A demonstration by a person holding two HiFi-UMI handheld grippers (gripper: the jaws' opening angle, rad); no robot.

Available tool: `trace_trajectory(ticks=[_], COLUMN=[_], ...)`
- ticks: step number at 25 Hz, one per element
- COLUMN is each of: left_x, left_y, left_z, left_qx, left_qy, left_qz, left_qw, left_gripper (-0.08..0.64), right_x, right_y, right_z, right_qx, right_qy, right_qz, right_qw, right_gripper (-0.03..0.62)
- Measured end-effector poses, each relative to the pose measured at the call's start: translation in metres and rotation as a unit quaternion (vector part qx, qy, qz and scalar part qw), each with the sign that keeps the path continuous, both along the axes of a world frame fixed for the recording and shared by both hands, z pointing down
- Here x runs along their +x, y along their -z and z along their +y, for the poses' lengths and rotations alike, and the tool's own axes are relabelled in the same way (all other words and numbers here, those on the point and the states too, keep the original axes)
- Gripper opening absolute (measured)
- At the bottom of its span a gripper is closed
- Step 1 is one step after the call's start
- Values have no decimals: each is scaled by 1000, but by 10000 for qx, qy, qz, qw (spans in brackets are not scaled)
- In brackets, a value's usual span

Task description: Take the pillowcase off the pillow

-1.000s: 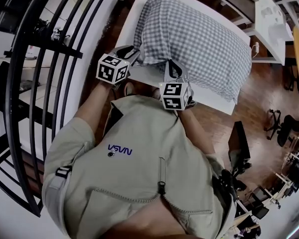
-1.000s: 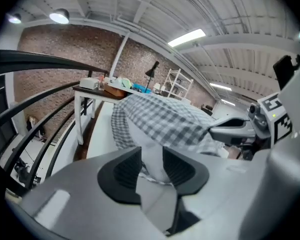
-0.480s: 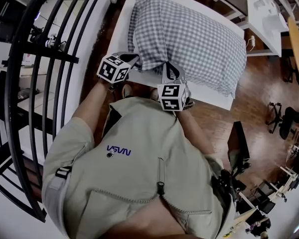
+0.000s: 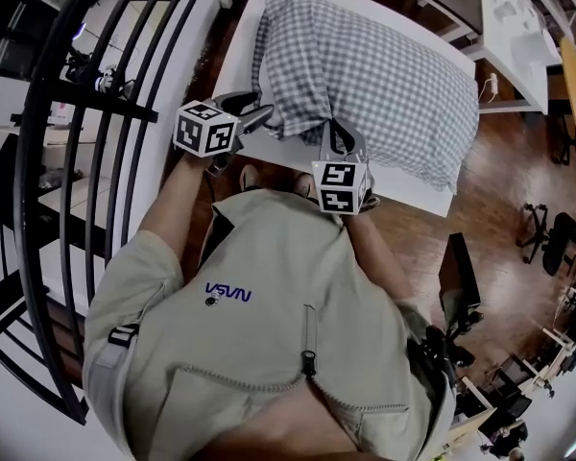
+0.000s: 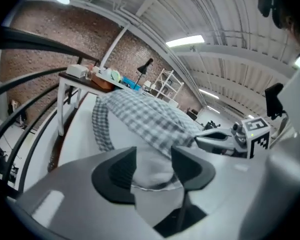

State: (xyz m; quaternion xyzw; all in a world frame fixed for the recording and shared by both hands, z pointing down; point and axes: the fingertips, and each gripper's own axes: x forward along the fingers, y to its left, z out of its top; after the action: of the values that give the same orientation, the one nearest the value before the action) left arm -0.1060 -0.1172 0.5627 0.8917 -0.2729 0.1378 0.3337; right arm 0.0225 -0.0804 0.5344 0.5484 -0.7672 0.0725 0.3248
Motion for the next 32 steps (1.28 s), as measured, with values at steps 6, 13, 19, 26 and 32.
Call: trace_trajectory(ticks=[6, 13, 19, 26, 32], left_x=[32, 21, -7, -40, -43], left_y=[-43, -12, -3, 17, -53], left_z=[19, 6, -4, -7, 24], left_qx=[56, 215, 376, 666, -171], left_qy=[-701, -606, -51, 322, 739], left_qz=[-784, -60, 96, 232, 52], left_qw=[9944, 9979, 9992, 9970, 9971], left_gripper=[162, 28, 20, 18, 22], right_x=[-8, 12, 37, 106, 102], right_y=[-2, -1, 11, 18, -42], right_z=[2, -2, -7, -3, 15], right_qx=[-43, -14, 203, 452, -307], right_qy=[144, -183, -692, -1650, -1504], right_qz=[13, 31, -34, 88, 157], right_qw=[9999, 9998, 9974, 9852, 9880], right_gripper=[6, 6, 6, 6, 6])
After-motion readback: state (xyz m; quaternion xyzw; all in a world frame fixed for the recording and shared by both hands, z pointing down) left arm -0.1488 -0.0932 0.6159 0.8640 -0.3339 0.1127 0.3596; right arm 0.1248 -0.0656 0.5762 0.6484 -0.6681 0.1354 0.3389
